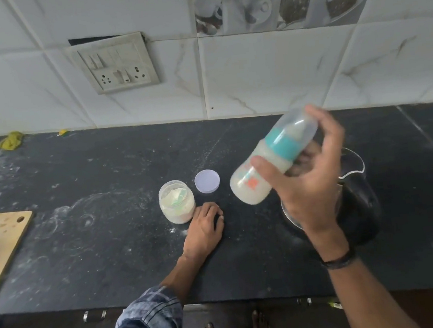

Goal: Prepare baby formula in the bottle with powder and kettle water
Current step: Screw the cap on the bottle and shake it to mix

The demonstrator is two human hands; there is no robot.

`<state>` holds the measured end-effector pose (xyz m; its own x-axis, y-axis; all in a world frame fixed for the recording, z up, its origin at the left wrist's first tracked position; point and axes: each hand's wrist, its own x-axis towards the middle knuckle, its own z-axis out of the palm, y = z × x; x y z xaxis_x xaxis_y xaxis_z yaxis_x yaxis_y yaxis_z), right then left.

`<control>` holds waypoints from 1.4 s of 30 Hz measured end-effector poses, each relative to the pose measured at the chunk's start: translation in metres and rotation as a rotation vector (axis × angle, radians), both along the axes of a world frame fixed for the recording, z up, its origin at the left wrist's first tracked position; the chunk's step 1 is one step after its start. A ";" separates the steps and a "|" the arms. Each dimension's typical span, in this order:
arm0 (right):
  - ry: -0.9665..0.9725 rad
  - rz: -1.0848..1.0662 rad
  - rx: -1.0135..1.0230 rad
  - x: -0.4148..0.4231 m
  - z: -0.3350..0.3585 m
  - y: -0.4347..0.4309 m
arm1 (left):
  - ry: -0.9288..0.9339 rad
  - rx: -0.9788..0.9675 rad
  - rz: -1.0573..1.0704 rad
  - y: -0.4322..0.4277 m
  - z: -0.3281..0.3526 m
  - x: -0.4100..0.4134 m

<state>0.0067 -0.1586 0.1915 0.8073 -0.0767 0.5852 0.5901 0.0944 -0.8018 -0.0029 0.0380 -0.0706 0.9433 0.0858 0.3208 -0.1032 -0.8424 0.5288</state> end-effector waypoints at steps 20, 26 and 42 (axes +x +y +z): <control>0.224 0.040 -0.837 0.035 -0.153 0.010 | 0.002 0.000 -0.005 0.000 -0.001 0.000; 0.253 0.040 -0.953 0.035 -0.172 0.011 | -0.004 0.002 -0.006 0.000 0.001 -0.001; 0.446 0.105 -1.114 0.050 -0.151 0.013 | -0.003 -0.010 -0.003 0.000 0.002 -0.001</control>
<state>0.0563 -0.1459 0.0405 0.9273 0.3718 -0.0440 0.2714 -0.7485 -0.6050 -0.0039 0.0376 -0.0691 0.9426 0.0863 0.3225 -0.1072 -0.8367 0.5371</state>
